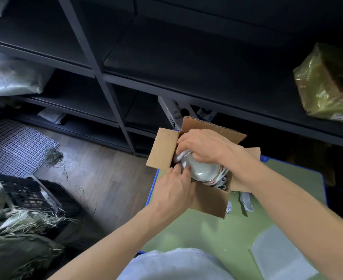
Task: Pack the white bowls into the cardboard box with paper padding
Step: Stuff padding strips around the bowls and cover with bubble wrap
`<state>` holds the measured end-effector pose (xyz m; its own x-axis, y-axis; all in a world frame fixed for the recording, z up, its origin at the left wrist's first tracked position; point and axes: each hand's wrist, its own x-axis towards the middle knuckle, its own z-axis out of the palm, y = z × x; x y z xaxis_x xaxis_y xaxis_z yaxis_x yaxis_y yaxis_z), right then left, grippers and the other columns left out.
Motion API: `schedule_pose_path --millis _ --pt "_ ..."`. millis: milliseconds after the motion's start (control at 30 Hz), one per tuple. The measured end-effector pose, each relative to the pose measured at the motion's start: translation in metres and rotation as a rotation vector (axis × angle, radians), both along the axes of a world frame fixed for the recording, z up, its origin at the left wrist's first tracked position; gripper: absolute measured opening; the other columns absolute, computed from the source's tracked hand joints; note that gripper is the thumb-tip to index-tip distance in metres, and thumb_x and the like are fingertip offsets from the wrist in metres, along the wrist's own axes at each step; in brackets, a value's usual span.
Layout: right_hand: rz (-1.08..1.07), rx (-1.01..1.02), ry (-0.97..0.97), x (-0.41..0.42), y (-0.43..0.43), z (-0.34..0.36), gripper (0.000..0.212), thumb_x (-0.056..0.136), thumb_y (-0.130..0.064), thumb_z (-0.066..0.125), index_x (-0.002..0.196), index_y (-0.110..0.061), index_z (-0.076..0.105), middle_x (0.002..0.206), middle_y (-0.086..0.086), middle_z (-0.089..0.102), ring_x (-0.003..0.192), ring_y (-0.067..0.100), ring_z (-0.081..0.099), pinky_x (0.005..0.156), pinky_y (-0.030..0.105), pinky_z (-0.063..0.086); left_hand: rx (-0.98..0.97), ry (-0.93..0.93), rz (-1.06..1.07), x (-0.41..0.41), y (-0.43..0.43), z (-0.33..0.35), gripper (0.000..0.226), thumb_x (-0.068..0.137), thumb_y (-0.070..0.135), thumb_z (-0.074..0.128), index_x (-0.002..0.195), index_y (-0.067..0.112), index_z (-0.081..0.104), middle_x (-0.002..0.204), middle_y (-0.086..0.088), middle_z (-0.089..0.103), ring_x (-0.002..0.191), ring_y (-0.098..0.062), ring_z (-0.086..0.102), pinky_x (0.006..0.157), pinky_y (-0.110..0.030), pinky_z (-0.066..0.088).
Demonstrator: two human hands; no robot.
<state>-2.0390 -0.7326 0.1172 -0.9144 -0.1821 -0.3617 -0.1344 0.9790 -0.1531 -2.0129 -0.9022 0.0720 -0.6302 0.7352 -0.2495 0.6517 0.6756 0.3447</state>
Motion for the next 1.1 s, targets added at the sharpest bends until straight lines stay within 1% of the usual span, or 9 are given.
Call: schedule_pose_path --millis 233,367,467,567,667,800,867,967,1100 --pt "0.024 -0.065 -0.130 -0.006 0.000 0.008 0.050 0.077 -0.007 0.051 0.108 -0.040 0.072 0.110 -0.018 0.069 0.107 0.012 0.059 0.087 0.038 0.052 -0.050 0.046 -0.081 0.000 -0.004 0.005 0.045 0.101 0.036 0.035 0.142 0.018 0.042 0.127 -0.005 0.052 0.110 -0.024 0.053 0.079 -0.032 0.041" --pt "0.002 -0.111 -0.095 0.004 0.008 0.008 0.052 0.076 -0.004 0.049 0.107 -0.039 0.072 0.115 -0.022 0.067 0.113 0.009 0.056 0.086 0.038 0.053 0.058 0.056 -0.017 -0.017 -0.006 0.020 0.024 0.099 0.022 0.039 0.110 0.018 0.060 0.099 0.000 0.063 0.088 -0.022 0.058 0.063 -0.034 0.043" --pt "-0.008 -0.112 -0.082 0.009 0.008 0.004 0.055 0.075 -0.003 0.049 0.110 -0.039 0.071 0.121 -0.022 0.065 0.118 0.009 0.053 0.089 0.039 0.052 0.205 0.130 0.086 -0.050 -0.008 0.029 0.020 0.097 0.017 0.047 0.092 0.016 0.066 0.086 0.000 0.064 0.081 -0.023 0.056 0.067 -0.038 0.048" --pt "-0.003 -0.097 -0.069 0.009 0.007 0.001 0.061 0.073 -0.004 0.047 0.115 -0.042 0.068 0.122 -0.023 0.064 0.118 0.009 0.053 0.089 0.036 0.052 0.198 0.197 -0.080 -0.093 0.003 0.026 0.027 0.100 0.019 0.044 0.102 0.024 0.071 0.094 0.003 0.064 0.083 -0.023 0.051 0.079 -0.036 0.045" --pt "0.002 -0.095 -0.059 0.008 0.006 -0.002 0.060 0.074 -0.005 0.047 0.114 -0.044 0.069 0.119 -0.024 0.065 0.114 0.008 0.053 0.089 0.031 0.051 0.069 0.126 -0.208 -0.121 0.026 0.021 0.029 0.102 0.029 0.043 0.118 0.036 0.066 0.100 0.002 0.049 0.091 -0.019 0.041 0.078 -0.039 0.050" --pt "-0.030 -0.100 -0.032 0.010 0.003 -0.007 0.050 0.079 -0.009 0.050 0.112 -0.042 0.068 0.114 -0.018 0.067 0.113 0.010 0.054 0.092 0.032 0.051 -0.058 0.137 -0.328 -0.131 0.053 0.022 0.022 0.096 0.028 0.049 0.106 0.032 0.069 0.116 -0.001 0.050 0.109 -0.023 0.046 0.080 -0.040 0.054" --pt "-0.042 -0.076 -0.018 0.012 0.000 -0.010 0.044 0.082 -0.012 0.051 0.114 -0.038 0.067 0.112 -0.013 0.066 0.113 0.013 0.055 0.091 0.035 0.051 -0.137 0.190 -0.354 -0.130 0.064 0.024 0.020 0.095 0.024 0.051 0.100 0.028 0.069 0.115 -0.002 0.052 0.103 -0.022 0.046 0.084 -0.038 0.052" --pt "-0.030 -0.027 0.021 0.016 -0.003 -0.014 0.040 0.084 -0.015 0.053 0.115 -0.035 0.066 0.109 -0.009 0.066 0.110 0.016 0.056 0.094 0.034 0.046 -0.196 0.225 -0.384 -0.130 0.072 0.023 0.021 0.096 0.026 0.052 0.107 0.031 0.069 0.118 -0.002 0.054 0.110 -0.024 0.047 0.084 -0.033 0.049" --pt "-0.053 -0.034 0.070 0.025 -0.008 -0.019 0.043 0.081 -0.012 0.051 0.113 -0.035 0.068 0.109 -0.012 0.067 0.109 0.017 0.055 0.100 0.034 0.041 -0.233 0.140 -0.385 -0.133 0.067 0.023 0.027 0.095 0.034 0.057 0.119 0.042 0.066 0.142 -0.004 0.045 0.128 -0.028 0.045 0.098 -0.040 0.050"
